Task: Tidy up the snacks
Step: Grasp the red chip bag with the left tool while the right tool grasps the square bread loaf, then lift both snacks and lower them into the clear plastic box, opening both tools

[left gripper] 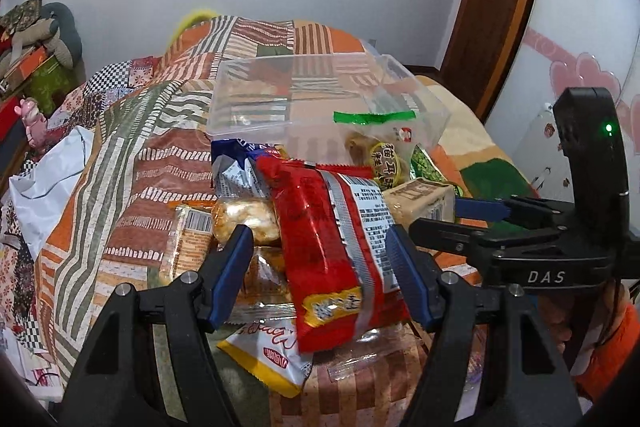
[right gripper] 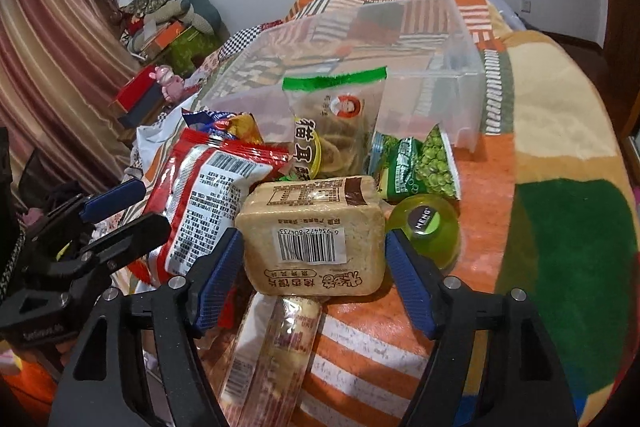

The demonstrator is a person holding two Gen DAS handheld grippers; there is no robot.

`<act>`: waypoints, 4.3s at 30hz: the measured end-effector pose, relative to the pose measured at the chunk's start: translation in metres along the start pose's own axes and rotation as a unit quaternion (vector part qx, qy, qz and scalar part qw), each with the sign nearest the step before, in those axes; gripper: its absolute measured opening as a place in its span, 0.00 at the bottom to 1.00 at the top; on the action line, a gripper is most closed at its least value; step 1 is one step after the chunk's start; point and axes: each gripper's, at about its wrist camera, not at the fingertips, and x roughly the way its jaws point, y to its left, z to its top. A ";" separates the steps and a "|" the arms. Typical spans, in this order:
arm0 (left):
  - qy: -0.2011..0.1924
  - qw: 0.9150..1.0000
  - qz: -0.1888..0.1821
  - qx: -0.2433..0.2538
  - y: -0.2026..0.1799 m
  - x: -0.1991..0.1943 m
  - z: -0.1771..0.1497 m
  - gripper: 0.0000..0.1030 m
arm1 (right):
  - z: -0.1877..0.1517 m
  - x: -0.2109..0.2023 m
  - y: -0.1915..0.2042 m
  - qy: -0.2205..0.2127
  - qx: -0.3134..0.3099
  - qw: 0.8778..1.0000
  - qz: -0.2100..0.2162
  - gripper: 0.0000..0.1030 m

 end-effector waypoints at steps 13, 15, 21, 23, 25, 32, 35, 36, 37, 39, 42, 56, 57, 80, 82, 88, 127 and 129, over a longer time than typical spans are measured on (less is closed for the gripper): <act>0.013 1.000 0.003 0.006 -0.006 0.009 -0.001 0.76 | 0.008 0.012 0.000 0.002 -0.004 1.000 -0.005 0.72; 0.011 1.000 0.002 0.013 -0.009 0.010 0.000 0.77 | 0.007 0.009 0.000 -0.001 -0.003 1.000 -0.004 0.71; 0.009 1.000 -0.001 0.020 -0.015 0.012 0.005 0.85 | 0.004 -0.009 -0.002 -0.016 -0.014 1.000 -0.012 0.71; 0.010 1.000 0.001 0.024 -0.017 0.014 0.006 0.85 | 0.004 -0.016 -0.005 -0.022 -0.013 1.000 -0.012 0.71; 0.011 1.000 0.004 0.022 -0.017 0.017 0.008 0.87 | 0.004 -0.023 -0.008 -0.029 -0.015 0.999 -0.014 0.71; 0.036 0.999 0.035 0.020 -0.021 0.043 0.010 0.88 | 0.004 -0.037 -0.013 -0.054 -0.015 0.998 -0.025 0.71; 0.028 0.997 0.062 0.029 -0.028 0.051 0.007 0.87 | 0.005 -0.038 -0.017 -0.055 -0.008 0.998 -0.022 0.71; 0.024 0.997 0.065 0.030 -0.029 0.052 0.006 0.86 | 0.005 -0.038 -0.019 -0.054 -0.006 0.998 -0.020 0.71; 0.021 0.997 0.069 0.032 -0.029 0.053 0.005 0.83 | 0.005 -0.038 -0.019 -0.054 -0.004 0.998 -0.020 0.71; 0.023 0.997 0.066 0.031 -0.029 0.056 0.003 0.68 | 0.004 -0.039 -0.019 -0.056 -0.001 0.998 -0.019 0.71; 0.017 0.999 0.047 0.018 -0.025 0.052 0.002 0.63 | 0.004 -0.041 -0.019 -0.060 0.002 0.998 -0.016 0.71; -0.040 0.999 0.007 0.015 -0.015 0.006 0.030 0.63 | 0.022 -0.052 -0.014 -0.091 -0.001 0.996 -0.014 0.71; -0.045 0.999 0.005 0.013 -0.013 0.004 0.034 0.63 | 0.025 -0.054 -0.013 -0.096 -0.002 0.995 -0.014 0.71; -0.058 0.998 0.023 0.012 0.026 0.044 0.121 0.63 | 0.090 -0.041 -0.022 -0.150 0.000 0.988 -0.044 0.71; -0.046 0.999 0.020 0.008 0.031 0.055 0.125 0.63 | 0.094 -0.033 -0.024 -0.143 0.000 0.989 -0.044 0.71; -0.012 0.999 0.029 -0.010 0.045 0.088 0.138 0.63 | 0.104 -0.013 -0.030 -0.118 0.000 0.992 -0.045 0.71; -0.016 1.000 0.027 0.005 0.031 0.043 0.124 0.80 | 0.089 -0.027 -0.010 -0.077 -0.036 0.995 -0.058 0.75; -0.021 0.999 0.029 0.006 0.029 0.031 0.118 0.80 | 0.083 -0.033 -0.005 -0.081 -0.038 0.994 -0.060 0.75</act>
